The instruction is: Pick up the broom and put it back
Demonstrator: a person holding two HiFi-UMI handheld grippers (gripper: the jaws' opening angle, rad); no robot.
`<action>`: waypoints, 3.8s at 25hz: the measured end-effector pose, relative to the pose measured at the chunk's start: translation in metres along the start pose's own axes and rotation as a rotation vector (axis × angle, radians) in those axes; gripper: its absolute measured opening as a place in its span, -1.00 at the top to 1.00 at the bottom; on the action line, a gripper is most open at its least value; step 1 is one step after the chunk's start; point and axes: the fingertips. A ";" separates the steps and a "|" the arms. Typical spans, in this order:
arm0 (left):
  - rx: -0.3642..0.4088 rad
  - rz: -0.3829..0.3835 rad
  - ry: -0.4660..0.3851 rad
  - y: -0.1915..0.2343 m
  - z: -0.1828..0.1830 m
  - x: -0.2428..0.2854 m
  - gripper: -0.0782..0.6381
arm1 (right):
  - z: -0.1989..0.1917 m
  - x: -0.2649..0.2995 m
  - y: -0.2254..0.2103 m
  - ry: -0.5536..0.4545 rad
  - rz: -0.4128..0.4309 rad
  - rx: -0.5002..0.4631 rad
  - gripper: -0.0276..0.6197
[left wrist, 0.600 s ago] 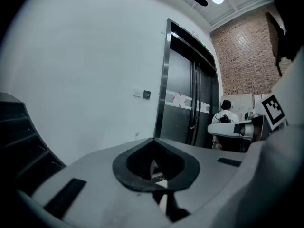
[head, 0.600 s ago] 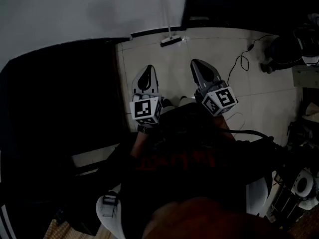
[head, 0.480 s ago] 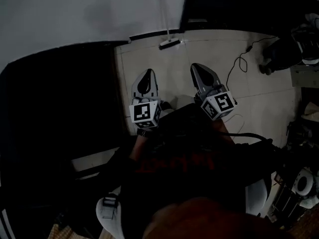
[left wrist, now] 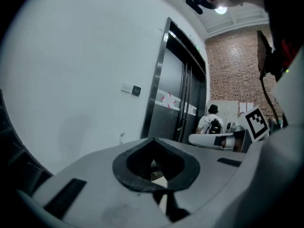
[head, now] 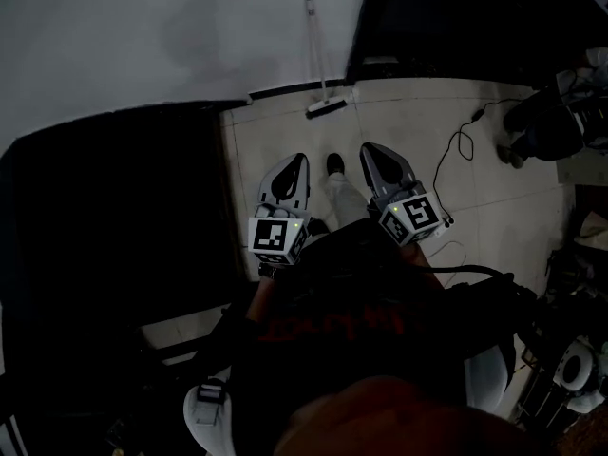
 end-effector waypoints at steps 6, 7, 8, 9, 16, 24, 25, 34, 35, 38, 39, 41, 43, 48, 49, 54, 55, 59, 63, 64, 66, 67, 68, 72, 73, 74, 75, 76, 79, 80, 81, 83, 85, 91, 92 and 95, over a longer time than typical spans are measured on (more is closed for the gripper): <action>-0.046 -0.146 -0.017 0.014 0.027 0.088 0.77 | 0.026 0.078 -0.058 0.000 0.064 0.017 0.91; -0.060 -0.191 -0.023 0.015 0.033 0.103 0.77 | 0.032 0.092 -0.064 -0.002 0.080 0.013 0.91; -0.055 -0.218 -0.028 0.017 0.037 0.116 0.77 | 0.038 0.107 -0.070 -0.003 0.093 0.009 0.91; -0.041 -0.225 -0.025 0.022 0.041 0.128 0.77 | 0.044 0.121 -0.076 -0.003 0.103 0.007 0.91; -0.010 -0.220 -0.013 0.047 0.056 0.207 0.77 | 0.083 0.193 -0.135 0.031 0.143 -0.016 0.91; -0.090 0.016 0.090 0.136 0.031 0.263 0.77 | 0.056 0.275 -0.186 0.140 0.062 0.004 0.91; -0.085 0.030 0.099 0.143 0.030 0.267 0.77 | 0.050 0.285 -0.191 0.158 0.062 0.007 0.82; -0.057 0.192 0.155 0.200 -0.007 0.278 0.77 | -0.064 0.386 -0.265 0.375 -0.027 -0.056 0.25; -0.055 0.214 0.159 0.204 -0.009 0.276 0.77 | -0.081 0.396 -0.277 0.398 -0.048 -0.063 0.25; -0.071 0.236 0.175 0.208 -0.018 0.270 0.77 | -0.130 0.427 -0.314 0.468 -0.104 -0.086 0.26; -0.072 0.244 0.186 0.209 -0.023 0.267 0.77 | -0.146 0.439 -0.326 0.493 -0.116 -0.093 0.26; -0.082 0.274 0.215 0.211 -0.035 0.261 0.77 | -0.179 0.464 -0.350 0.548 -0.136 -0.104 0.27; -0.092 0.306 0.241 0.212 -0.046 0.252 0.77 | -0.212 0.486 -0.370 0.606 -0.153 -0.113 0.27; -0.084 0.345 0.282 0.214 -0.072 0.233 0.77 | -0.281 0.523 -0.404 0.737 -0.203 -0.179 0.28; -0.082 0.355 0.287 0.214 -0.074 0.229 0.77 | -0.288 0.527 -0.409 0.743 -0.212 -0.184 0.27; -0.034 0.387 0.335 0.217 -0.086 0.207 0.77 | -0.292 0.546 -0.424 0.699 -0.246 -0.193 0.43; -0.035 0.396 0.339 0.220 -0.088 0.202 0.77 | -0.290 0.548 -0.425 0.684 -0.252 -0.209 0.64; -0.015 0.418 0.315 0.230 -0.077 0.192 0.77 | -0.288 0.534 -0.408 0.663 -0.265 -0.241 0.65; 0.003 0.370 0.248 0.234 -0.043 0.199 0.77 | -0.286 0.472 -0.365 0.702 -0.257 -0.262 0.65; 0.001 0.360 0.230 0.233 -0.034 0.198 0.77 | -0.286 0.451 -0.350 0.716 -0.240 -0.270 0.65; -0.006 0.340 0.189 0.232 -0.018 0.194 0.77 | -0.285 0.417 -0.321 0.733 -0.197 -0.284 0.65; -0.009 0.320 0.169 0.231 -0.011 0.197 0.77 | -0.274 0.409 -0.313 0.716 -0.183 -0.298 0.65; -0.005 0.291 0.146 0.230 -0.004 0.205 0.77 | -0.256 0.404 -0.310 0.681 -0.178 -0.314 0.65; 0.025 0.199 0.097 0.218 0.024 0.231 0.77 | -0.168 0.374 -0.283 0.552 -0.180 -0.264 0.65; 0.040 0.189 0.081 0.218 0.029 0.234 0.77 | -0.147 0.366 -0.271 0.522 -0.177 -0.239 0.65; 0.051 0.183 0.065 0.219 0.033 0.235 0.77 | -0.127 0.359 -0.260 0.485 -0.172 -0.224 0.65; 0.056 0.178 0.052 0.221 0.037 0.237 0.77 | -0.108 0.353 -0.249 0.446 -0.162 -0.217 0.65; 0.057 0.173 0.041 0.221 0.042 0.238 0.77 | -0.087 0.348 -0.239 0.405 -0.149 -0.213 0.65; 0.046 0.153 0.008 0.219 0.056 0.246 0.77 | -0.016 0.329 -0.214 0.272 -0.108 -0.213 0.65; 0.038 0.144 0.001 0.217 0.059 0.249 0.77 | 0.008 0.321 -0.206 0.227 -0.090 -0.218 0.65; 0.027 0.135 0.002 0.216 0.061 0.250 0.77 | 0.030 0.314 -0.196 0.184 -0.071 -0.218 0.65; -0.007 0.122 0.026 0.216 0.060 0.251 0.77 | 0.068 0.299 -0.172 0.106 -0.032 -0.202 0.65; -0.042 0.106 0.032 0.214 0.063 0.260 0.77 | 0.101 0.287 -0.156 0.045 -0.001 -0.195 0.65; -0.028 0.042 -0.010 0.187 0.097 0.284 0.77 | 0.169 0.251 -0.139 -0.067 0.049 -0.190 0.64; -0.023 0.033 -0.014 0.185 0.103 0.286 0.77 | 0.177 0.248 -0.137 -0.087 0.051 -0.188 0.64; -0.017 -0.001 -0.022 0.181 0.115 0.292 0.77 | 0.195 0.241 -0.135 -0.125 0.050 -0.182 0.64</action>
Point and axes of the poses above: the fingertips, and each gripper's own axes: x forward along the fingers, y to its left, z out of its top, and after that the axes turned 5 degrees about x, right-handed
